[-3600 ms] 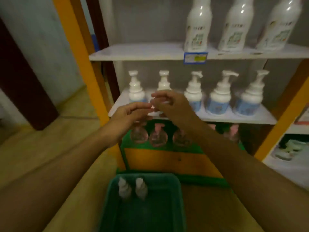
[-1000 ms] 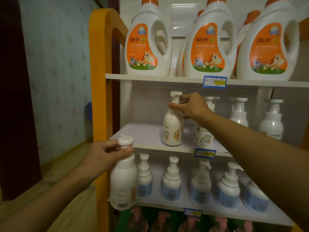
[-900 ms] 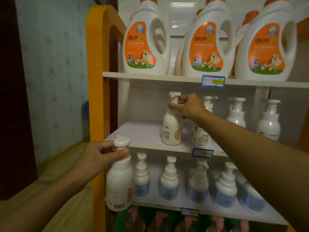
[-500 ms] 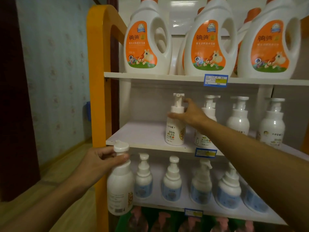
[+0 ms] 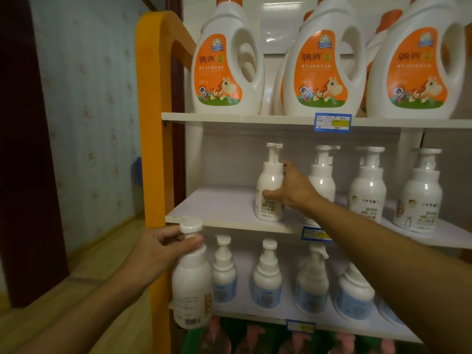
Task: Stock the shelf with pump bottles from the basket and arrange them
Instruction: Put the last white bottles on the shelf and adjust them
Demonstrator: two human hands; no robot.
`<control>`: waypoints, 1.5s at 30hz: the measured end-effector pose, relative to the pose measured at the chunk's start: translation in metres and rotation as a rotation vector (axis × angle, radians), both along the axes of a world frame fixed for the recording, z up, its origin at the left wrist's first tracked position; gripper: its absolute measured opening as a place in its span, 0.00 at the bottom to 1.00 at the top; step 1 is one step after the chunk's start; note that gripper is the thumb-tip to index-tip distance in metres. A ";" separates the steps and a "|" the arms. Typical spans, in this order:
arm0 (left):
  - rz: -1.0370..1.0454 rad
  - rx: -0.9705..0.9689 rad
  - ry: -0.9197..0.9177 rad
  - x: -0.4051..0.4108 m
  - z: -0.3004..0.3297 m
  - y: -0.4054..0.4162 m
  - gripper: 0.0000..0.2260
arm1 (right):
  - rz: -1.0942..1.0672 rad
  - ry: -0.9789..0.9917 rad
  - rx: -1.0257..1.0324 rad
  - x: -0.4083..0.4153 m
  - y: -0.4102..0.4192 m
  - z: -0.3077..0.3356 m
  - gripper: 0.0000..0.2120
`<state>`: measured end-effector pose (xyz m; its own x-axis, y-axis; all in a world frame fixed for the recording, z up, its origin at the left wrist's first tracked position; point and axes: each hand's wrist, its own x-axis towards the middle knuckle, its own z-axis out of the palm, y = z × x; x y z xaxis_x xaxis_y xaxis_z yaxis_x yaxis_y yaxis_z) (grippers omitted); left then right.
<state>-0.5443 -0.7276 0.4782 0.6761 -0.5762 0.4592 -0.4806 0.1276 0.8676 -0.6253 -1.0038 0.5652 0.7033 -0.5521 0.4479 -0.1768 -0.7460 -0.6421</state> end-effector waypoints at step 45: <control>-0.103 -0.094 -0.072 -0.012 0.066 -0.011 0.20 | 0.472 -0.140 0.040 -0.030 0.115 -0.027 0.26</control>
<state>-0.5567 -0.7386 0.5440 0.5791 -0.5924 0.5600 -0.5216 0.2587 0.8130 -0.6557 -0.8886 0.5380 0.8154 -0.2065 0.5409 0.2644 -0.6983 -0.6651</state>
